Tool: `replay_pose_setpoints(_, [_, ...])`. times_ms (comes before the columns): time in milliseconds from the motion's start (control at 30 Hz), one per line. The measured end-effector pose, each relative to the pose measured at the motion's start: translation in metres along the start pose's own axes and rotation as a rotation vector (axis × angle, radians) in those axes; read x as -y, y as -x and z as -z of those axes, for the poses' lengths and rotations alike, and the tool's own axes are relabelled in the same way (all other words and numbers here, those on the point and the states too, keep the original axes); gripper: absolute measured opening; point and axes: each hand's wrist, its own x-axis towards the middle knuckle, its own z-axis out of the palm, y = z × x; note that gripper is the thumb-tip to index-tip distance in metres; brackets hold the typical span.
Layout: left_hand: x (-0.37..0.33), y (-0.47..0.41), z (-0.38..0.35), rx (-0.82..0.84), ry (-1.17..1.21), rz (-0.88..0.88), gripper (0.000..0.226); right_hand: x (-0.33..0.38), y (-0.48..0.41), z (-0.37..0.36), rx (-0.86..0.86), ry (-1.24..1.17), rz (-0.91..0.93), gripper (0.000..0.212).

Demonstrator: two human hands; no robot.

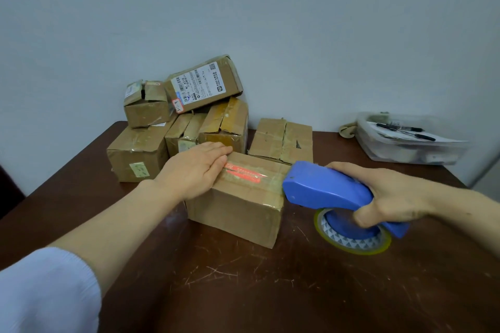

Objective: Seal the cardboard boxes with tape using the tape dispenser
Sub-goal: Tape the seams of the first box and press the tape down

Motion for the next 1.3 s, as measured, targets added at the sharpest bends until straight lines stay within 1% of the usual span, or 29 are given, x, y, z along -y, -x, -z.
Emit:
replay_pose_setpoints(33, [-0.007,-0.004,0.004,0.017,-0.075,0.012,0.051,-0.001,-0.003,-0.003,-0.021,0.007,-0.001,0.102])
replay_pose_setpoints(67, [-0.017,-0.008,0.007,0.018,-0.147,0.024,0.054,-0.002,-0.005,-0.005,-0.041,0.007,0.001,0.103])
replay_pose_setpoints(133, [-0.04,-0.014,0.007,0.039,-0.21,0.033,0.069,-0.002,-0.007,-0.005,-0.073,0.004,0.01,0.103])
replay_pose_setpoints(267, [-0.058,-0.014,-0.005,0.232,-0.067,0.025,0.094,-0.005,-0.006,-0.011,-0.11,-0.009,0.02,0.104])
replay_pose_setpoints(333, [-0.058,-0.019,-0.006,0.274,-0.04,0.068,0.098,-0.007,-0.008,-0.016,-0.118,-0.042,0.02,0.104])
replay_pose_setpoints(467, [-0.071,-0.026,-0.014,0.173,-0.043,0.166,0.091,-0.01,-0.005,-0.02,-0.136,-0.067,0.029,0.104])
replay_pose_setpoints(533, [-0.071,-0.026,-0.016,0.147,-0.037,0.175,0.092,-0.012,-0.001,-0.022,-0.139,-0.077,0.034,0.103])
replay_pose_setpoints(600, [-0.067,-0.024,-0.016,0.149,-0.012,0.17,0.096,-0.015,0.006,-0.024,-0.132,-0.077,0.03,0.103])
replay_pose_setpoints(667, [-0.067,-0.022,-0.014,0.154,0.001,0.162,0.106,-0.021,0.016,-0.025,-0.118,-0.058,0.023,0.105])
replay_pose_setpoints(733, [-0.067,-0.021,-0.013,0.155,0.005,0.152,0.111,-0.026,0.026,-0.023,-0.101,-0.048,0.0,0.103])
replay_pose_setpoints(833, [-0.067,-0.022,-0.013,0.155,0.006,0.131,0.111,-0.028,0.037,-0.018,-0.054,-0.004,-0.065,0.105])
replay_pose_setpoints(967, [-0.066,-0.024,-0.015,0.167,0.003,0.115,0.11,-0.007,0.031,-0.008,0.02,0.223,-0.134,0.104])
replay_pose_setpoints(1033, [-0.066,-0.024,-0.015,0.185,0.012,0.101,0.104,0.012,0.021,0.003,0.058,0.347,-0.148,0.103])
replay_pose_setpoints(1067, [-0.066,-0.024,-0.014,0.193,0.017,0.095,0.1,0.022,0.017,0.009,0.082,0.394,-0.148,0.1])
replay_pose_setpoints(1200, [-0.067,-0.024,-0.014,0.177,0.01,0.084,0.09,0.059,-0.002,0.032,0.179,0.462,-0.122,0.064])
replay_pose_setpoints(1300, [-0.068,-0.024,-0.015,0.173,0.003,0.086,0.087,0.084,-0.018,0.049,0.246,0.491,-0.148,0.059])
